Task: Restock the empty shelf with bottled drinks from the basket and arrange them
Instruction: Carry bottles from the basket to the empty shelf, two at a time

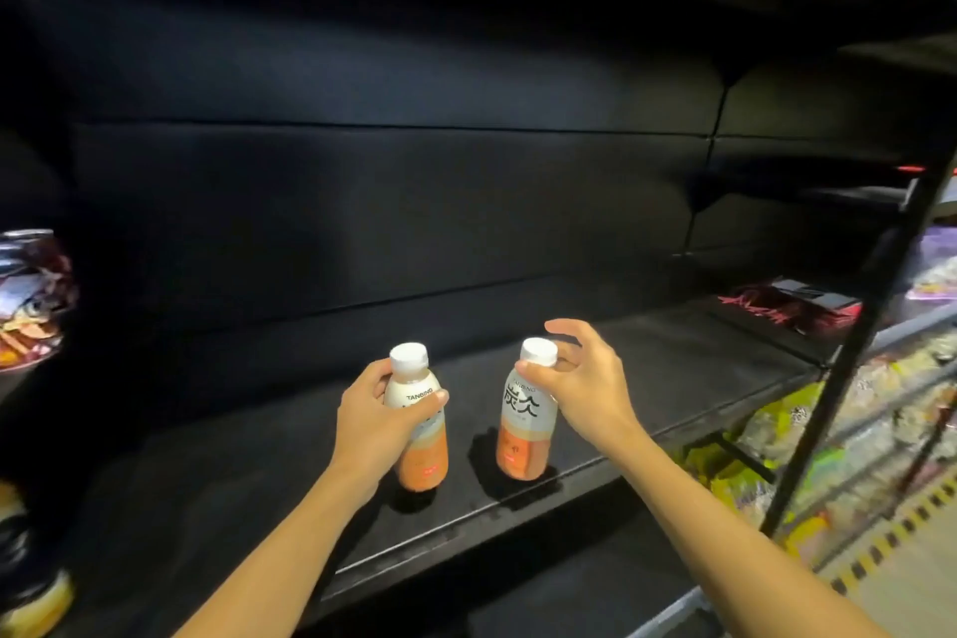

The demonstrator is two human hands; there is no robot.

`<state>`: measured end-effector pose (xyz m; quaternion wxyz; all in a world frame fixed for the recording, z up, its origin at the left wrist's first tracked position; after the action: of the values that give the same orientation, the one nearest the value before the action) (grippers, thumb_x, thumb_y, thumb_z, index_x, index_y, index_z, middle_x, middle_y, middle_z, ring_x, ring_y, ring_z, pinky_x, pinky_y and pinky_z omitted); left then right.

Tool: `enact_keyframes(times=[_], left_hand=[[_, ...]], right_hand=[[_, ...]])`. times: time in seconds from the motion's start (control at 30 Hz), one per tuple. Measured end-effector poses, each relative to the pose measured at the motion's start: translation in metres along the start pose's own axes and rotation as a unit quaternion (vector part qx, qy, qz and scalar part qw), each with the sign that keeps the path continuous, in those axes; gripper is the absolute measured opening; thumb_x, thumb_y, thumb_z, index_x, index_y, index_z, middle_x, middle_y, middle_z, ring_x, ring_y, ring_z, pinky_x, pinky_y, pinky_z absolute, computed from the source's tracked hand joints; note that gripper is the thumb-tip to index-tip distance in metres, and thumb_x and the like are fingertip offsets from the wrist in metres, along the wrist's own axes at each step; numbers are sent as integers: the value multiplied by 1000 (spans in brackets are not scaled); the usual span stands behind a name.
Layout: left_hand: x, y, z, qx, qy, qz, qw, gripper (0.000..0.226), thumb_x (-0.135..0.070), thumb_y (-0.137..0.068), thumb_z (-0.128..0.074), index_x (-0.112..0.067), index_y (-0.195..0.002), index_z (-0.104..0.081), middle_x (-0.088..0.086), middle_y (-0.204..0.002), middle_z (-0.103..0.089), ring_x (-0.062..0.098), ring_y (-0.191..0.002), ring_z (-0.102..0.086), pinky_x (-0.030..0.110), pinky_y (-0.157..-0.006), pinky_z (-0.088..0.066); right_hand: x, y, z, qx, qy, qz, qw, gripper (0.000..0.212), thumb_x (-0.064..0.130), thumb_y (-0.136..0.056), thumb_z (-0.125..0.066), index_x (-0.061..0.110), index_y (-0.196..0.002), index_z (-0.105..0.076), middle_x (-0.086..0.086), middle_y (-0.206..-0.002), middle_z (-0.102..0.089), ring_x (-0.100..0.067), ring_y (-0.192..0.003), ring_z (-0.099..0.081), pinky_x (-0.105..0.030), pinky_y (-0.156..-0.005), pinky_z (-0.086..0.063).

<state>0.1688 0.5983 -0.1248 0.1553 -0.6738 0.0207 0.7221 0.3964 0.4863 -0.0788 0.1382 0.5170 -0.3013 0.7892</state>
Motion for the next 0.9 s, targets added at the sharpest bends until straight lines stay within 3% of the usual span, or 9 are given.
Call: enact_keyframes(times=[0.13, 0.27, 0.5, 0.6, 0.73, 0.8, 0.9], left_hand=[[24, -27, -6, -19, 2, 7, 1000, 51, -17, -70, -91, -39, -105, -62, -8, -103, -72, 9, -95, -70, 30, -78, -57], [52, -43, -16, -27, -9, 18, 999, 55, -21, -66, -94, -38, -108, -64, -10, -104, -73, 10, -96, -70, 41, -87, -60], [70, -67, -38, -29, -39, 0, 999, 61, -22, -62, -95, -38, -111, -64, -11, -105, -72, 8, -96, -70, 42, -89, -59], [75, -74, -43, -14, -49, 2, 999, 74, -22, -61, -95, -47, -119, -56, -14, -112, -70, 6, -101, -69, 36, -89, -58], [96, -60, -46, 1, -70, 28, 997, 92, -13, -59, -94, -48, -130, -46, -17, -116, -67, -1, -102, -66, 23, -78, -57], [109, -54, -48, -7, -94, 33, 995, 94, -11, -60, -93, -42, -134, -45, -18, -119, -66, -4, -104, -65, 19, -78, -54], [118, -56, -49, -44, -132, 28, 990, 87, -14, -59, -93, -36, -132, -50, -17, -119, -65, -5, -103, -64, 17, -76, -52]], right_hand=[[-27, -31, -25, 10, 1, -13, 1000, 54, 22, -80, -86, 31, -124, -57, 12, -100, -73, -9, -96, -73, -37, -85, -62], [-47, -52, -44, 21, -4, -17, 1000, 50, 20, -80, -86, 33, -119, -57, 14, -98, -72, -1, -90, -71, -27, -80, -60], [-79, -84, -61, 41, -27, -13, 999, 44, 17, -80, -86, 31, -111, -59, 11, -104, -74, 3, -91, -70, -23, -77, -57], [-87, -96, -63, 66, -41, -14, 997, 45, 19, -81, -85, 32, -113, -57, 11, -110, -72, 4, -96, -69, -17, -75, -55], [-107, -100, -63, 127, -27, -21, 991, 72, 31, -73, -90, 37, -129, -46, 20, -123, -63, 3, -112, -62, -24, -92, -53], [-130, -95, -64, 165, 9, -30, 986, 75, 32, -67, -92, 39, -126, -45, 23, -123, -60, 5, -114, -59, -25, -93, -53], [-163, -88, -64, 190, 49, -52, 979, 64, 37, -61, -91, 40, -112, -52, 19, -118, -63, -2, -109, -63, -27, -88, -57]])
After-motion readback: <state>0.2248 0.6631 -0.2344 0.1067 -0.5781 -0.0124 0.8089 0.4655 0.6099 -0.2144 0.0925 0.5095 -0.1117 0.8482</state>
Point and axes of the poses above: each hand's wrist, its own y-axis away from the middle knuckle, its own z-axis out of the back of the hand, x = y × z, the point moved 4 cm from there along -y, towards the middle knuckle
